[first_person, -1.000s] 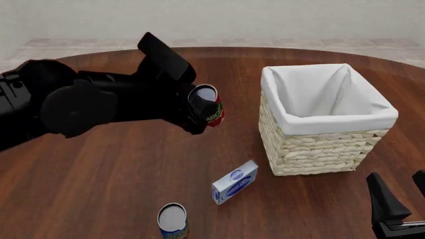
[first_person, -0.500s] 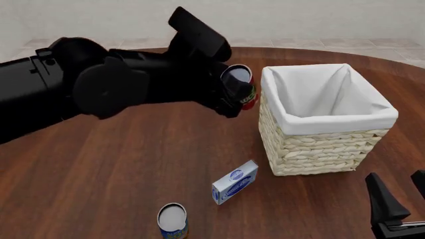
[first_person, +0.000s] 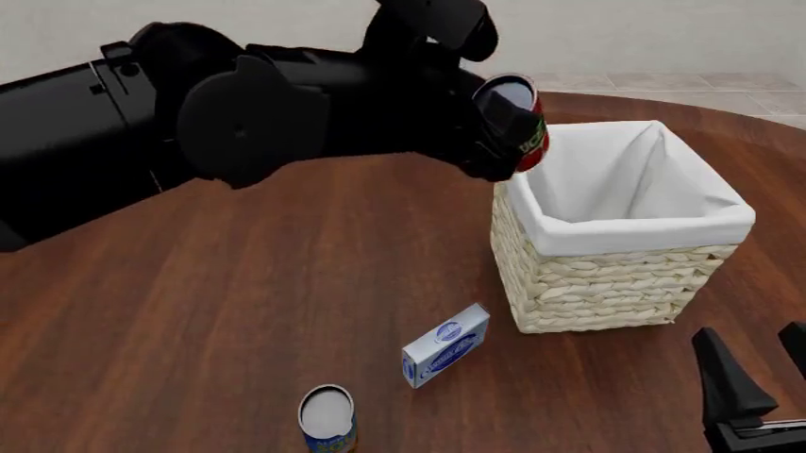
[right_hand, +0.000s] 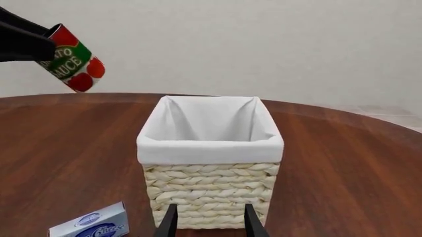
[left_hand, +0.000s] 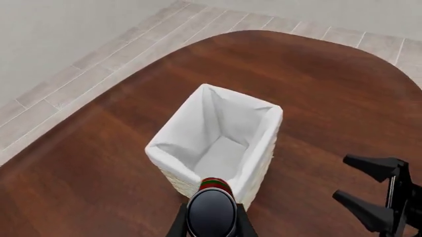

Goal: Pick up the tomato sauce, and put it in the basket.

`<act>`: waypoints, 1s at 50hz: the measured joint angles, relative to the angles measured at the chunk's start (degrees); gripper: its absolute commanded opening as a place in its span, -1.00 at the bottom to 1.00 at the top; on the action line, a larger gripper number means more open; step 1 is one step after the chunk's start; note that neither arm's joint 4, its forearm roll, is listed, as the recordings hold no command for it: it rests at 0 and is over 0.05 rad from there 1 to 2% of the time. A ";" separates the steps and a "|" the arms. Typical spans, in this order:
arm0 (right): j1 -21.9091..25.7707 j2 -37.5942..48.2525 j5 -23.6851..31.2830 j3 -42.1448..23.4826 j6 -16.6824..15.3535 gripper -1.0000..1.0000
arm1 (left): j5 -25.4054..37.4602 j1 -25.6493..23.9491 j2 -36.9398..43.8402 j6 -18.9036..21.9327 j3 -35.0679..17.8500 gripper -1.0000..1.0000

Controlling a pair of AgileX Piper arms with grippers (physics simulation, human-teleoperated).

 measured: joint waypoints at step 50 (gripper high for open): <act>0.38 -0.09 0.01 -0.05 1.30 1.00 | -2.45 -3.62 16.75 -2.04 -13.58 -1.00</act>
